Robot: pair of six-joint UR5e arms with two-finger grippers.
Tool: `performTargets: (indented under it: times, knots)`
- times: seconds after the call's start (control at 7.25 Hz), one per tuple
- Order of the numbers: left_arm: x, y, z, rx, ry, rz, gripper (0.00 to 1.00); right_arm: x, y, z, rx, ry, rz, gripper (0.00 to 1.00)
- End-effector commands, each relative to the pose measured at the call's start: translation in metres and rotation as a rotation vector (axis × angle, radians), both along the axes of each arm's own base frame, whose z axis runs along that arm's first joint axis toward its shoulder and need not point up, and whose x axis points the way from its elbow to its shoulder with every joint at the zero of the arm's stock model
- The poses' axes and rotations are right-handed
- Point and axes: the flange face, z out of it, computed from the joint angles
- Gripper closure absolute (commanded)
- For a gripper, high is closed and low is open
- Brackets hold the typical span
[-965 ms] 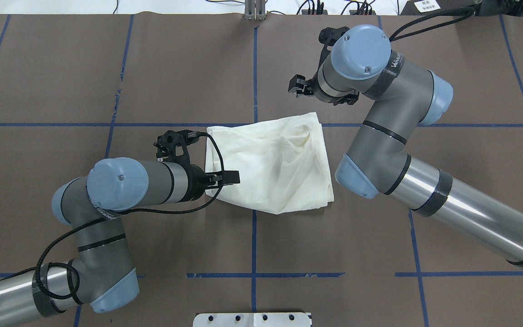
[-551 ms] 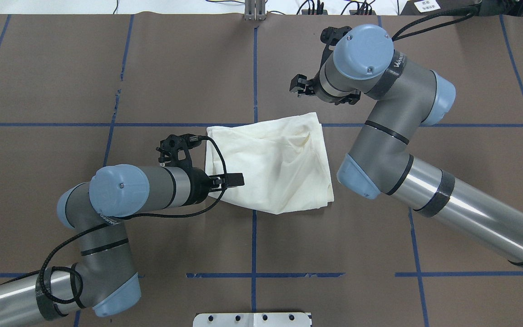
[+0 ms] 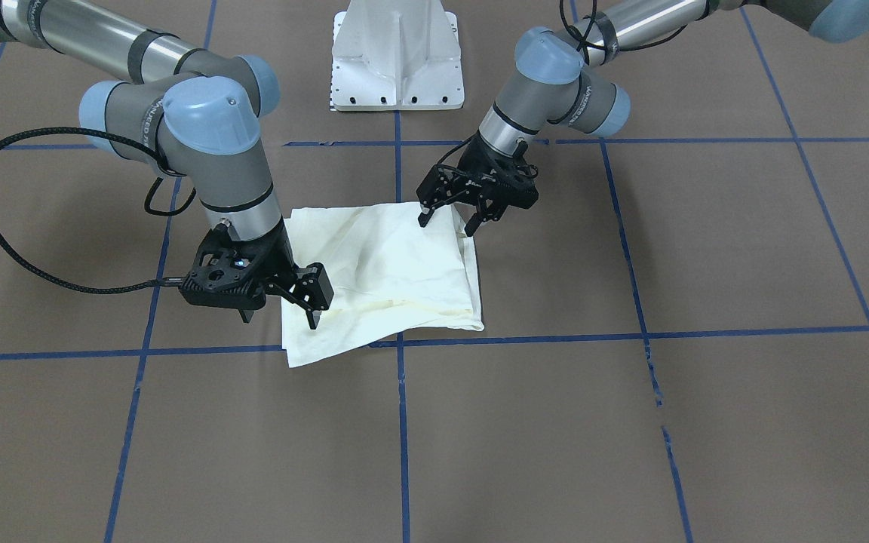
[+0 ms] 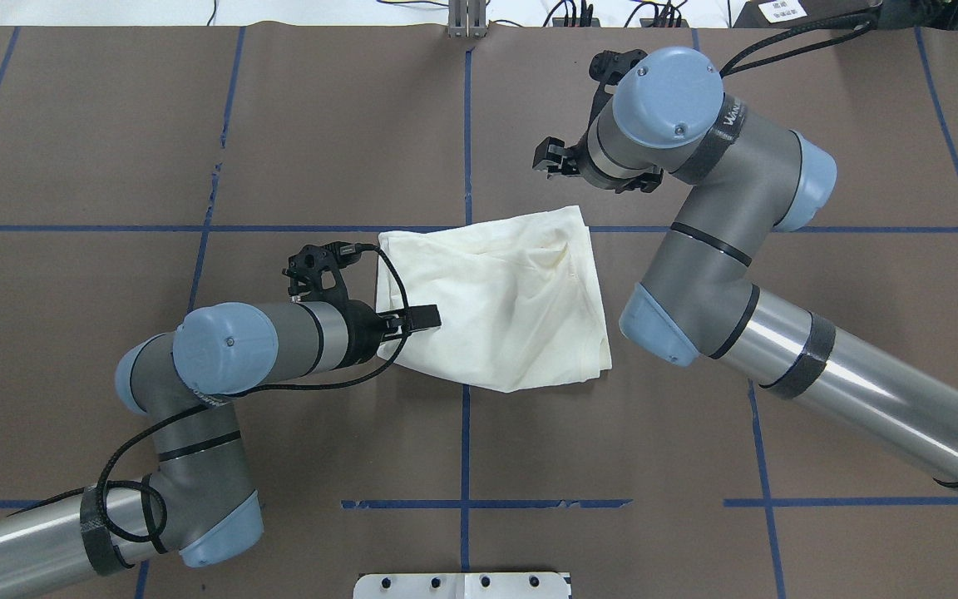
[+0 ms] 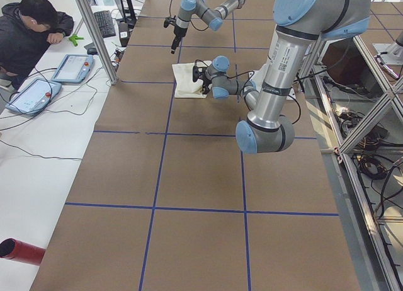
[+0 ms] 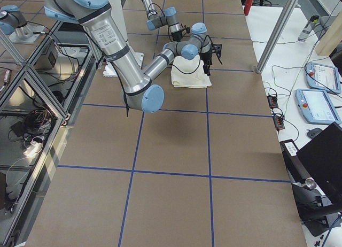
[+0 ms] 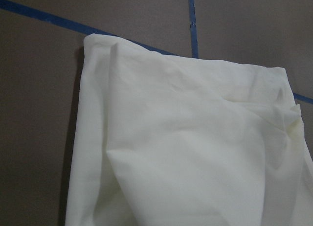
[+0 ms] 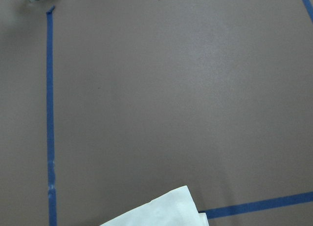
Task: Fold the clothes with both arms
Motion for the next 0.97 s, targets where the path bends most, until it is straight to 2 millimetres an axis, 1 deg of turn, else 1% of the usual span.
performTargets:
  times: [0.0, 0.14, 0.28, 0.55, 0.83]
  knots:
    - [0.005, 0.001, 0.005, -0.009, 0.042, -0.002, 0.04, 0.001, 0.000, 0.002, -0.001, 0.002, 0.000, 0.00]
    - [0.008, 0.002, 0.010, -0.003, 0.056, 0.001, 0.04, 0.000, 0.000, 0.003, -0.002, 0.003, 0.000, 0.00]
    - [0.011, 0.009, 0.008, 0.006, 0.077, 0.013, 0.04, 0.000, 0.000, 0.003, 0.000, 0.004, -0.001, 0.00]
    - [0.007, 0.014, 0.000, 0.028, 0.135, 0.020, 0.03, -0.001, 0.000, 0.001, 0.003, 0.002, -0.002, 0.00]
    - [0.008, 0.019, 0.006, 0.033, 0.134, 0.030, 0.04, -0.001, 0.000, 0.001, 0.003, 0.002, -0.002, 0.00]
